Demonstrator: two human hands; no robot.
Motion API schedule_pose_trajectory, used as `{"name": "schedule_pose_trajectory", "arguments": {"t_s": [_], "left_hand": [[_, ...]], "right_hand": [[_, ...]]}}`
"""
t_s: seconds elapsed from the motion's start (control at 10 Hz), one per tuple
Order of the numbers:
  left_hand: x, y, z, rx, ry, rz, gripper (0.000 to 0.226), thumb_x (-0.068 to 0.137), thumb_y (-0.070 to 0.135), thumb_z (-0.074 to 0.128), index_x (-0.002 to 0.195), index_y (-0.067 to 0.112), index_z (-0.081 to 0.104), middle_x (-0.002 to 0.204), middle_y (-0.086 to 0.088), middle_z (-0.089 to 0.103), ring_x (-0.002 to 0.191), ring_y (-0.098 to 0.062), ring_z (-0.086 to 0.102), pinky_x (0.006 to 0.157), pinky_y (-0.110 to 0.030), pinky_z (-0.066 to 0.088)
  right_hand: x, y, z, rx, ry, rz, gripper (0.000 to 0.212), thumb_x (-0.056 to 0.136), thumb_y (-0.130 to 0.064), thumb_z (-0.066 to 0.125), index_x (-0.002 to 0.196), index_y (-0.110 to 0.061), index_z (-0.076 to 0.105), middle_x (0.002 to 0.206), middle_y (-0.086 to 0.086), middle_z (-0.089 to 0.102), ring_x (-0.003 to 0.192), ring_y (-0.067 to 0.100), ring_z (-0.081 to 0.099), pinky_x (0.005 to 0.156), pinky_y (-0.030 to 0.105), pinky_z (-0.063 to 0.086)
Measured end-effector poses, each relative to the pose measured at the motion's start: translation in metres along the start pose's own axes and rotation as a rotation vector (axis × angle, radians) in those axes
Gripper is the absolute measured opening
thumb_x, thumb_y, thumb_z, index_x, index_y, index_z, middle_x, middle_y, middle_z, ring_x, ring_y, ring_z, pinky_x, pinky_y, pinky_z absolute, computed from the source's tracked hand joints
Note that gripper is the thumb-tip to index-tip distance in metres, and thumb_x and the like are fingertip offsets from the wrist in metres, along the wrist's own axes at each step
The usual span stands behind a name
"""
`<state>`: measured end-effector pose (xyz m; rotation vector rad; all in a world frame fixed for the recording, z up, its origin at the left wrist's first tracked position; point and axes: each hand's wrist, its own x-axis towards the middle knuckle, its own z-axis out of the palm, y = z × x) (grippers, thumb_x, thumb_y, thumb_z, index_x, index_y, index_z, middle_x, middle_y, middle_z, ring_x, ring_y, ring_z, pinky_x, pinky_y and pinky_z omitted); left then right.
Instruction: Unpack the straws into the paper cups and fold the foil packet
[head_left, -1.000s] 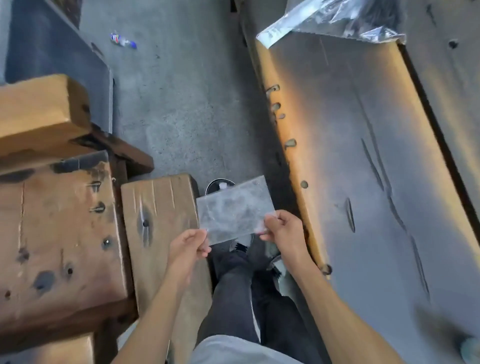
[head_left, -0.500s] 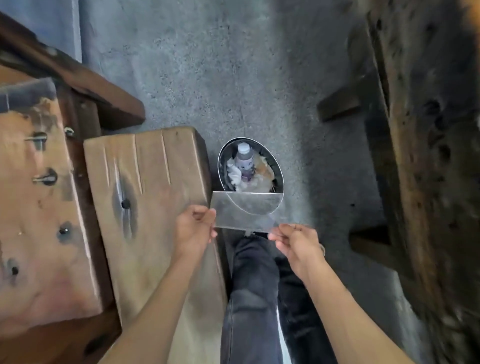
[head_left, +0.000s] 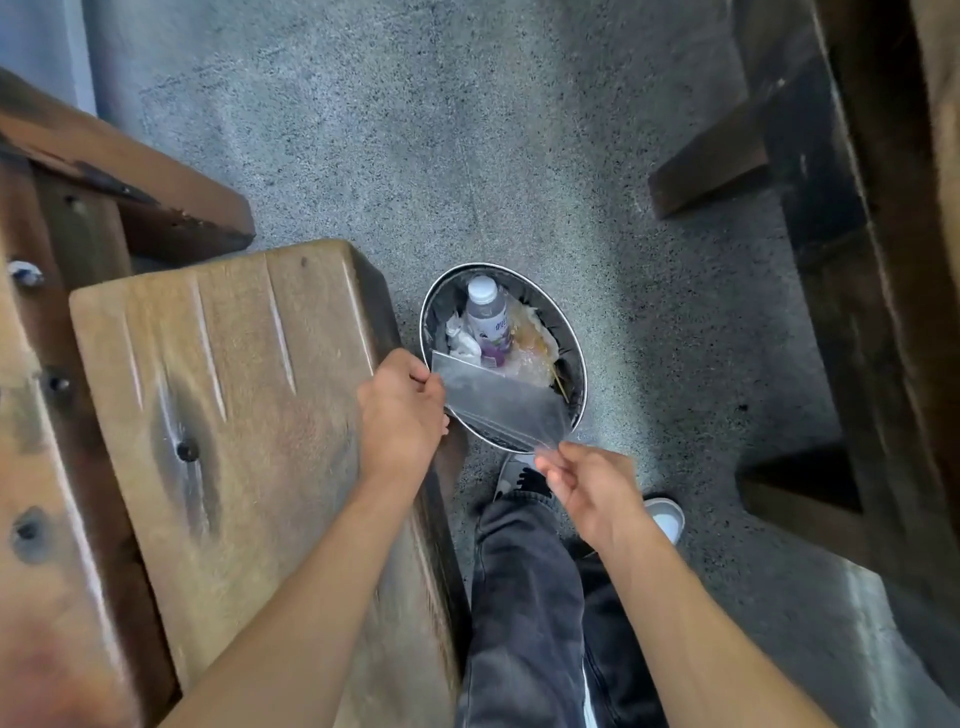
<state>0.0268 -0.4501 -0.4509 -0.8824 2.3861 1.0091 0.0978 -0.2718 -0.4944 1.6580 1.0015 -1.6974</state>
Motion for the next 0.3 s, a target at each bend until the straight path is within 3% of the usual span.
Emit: {"name": "schedule_pose_trajectory", "arguments": {"t_s": [0.1, 0.2, 0.3], "left_hand": [[0.002, 0.008, -0.001, 0.024, 0.004, -0.012, 0.017, 0.097, 0.020, 0.058, 0.081, 0.021, 0.051, 0.070, -0.014, 0.070, 0.049, -0.019, 0.070, 0.055, -0.033, 0.060], [0.000, 0.011, -0.006, -0.007, -0.015, -0.016, 0.012, 0.096, 0.022, 0.059, 0.086, 0.020, 0.053, 0.073, -0.012, 0.069, 0.058, -0.027, 0.071, 0.063, -0.041, 0.062], [-0.014, 0.031, -0.019, -0.046, -0.010, 0.065, 0.012, 0.095, 0.024, 0.061, 0.103, 0.014, 0.061, 0.094, -0.006, 0.068, 0.079, -0.022, 0.066, 0.078, -0.037, 0.057]], "right_hand": [[-0.005, -0.001, -0.002, -0.007, -0.002, 0.021, 0.017, 0.101, -0.018, 0.057, 0.103, -0.001, 0.058, 0.082, 0.017, 0.077, 0.061, 0.020, 0.075, 0.042, 0.020, 0.052], [-0.016, -0.006, -0.006, -0.108, 0.007, 0.003, 0.022, 0.101, -0.025, 0.056, 0.109, -0.005, 0.056, 0.086, 0.015, 0.077, 0.062, 0.021, 0.075, 0.042, 0.022, 0.051], [-0.052, -0.026, -0.004, -0.233, -0.009, -0.133, 0.019, 0.100, -0.025, 0.055, 0.110, -0.009, 0.059, 0.095, 0.011, 0.074, 0.064, 0.021, 0.070, 0.051, 0.026, 0.055]]}}
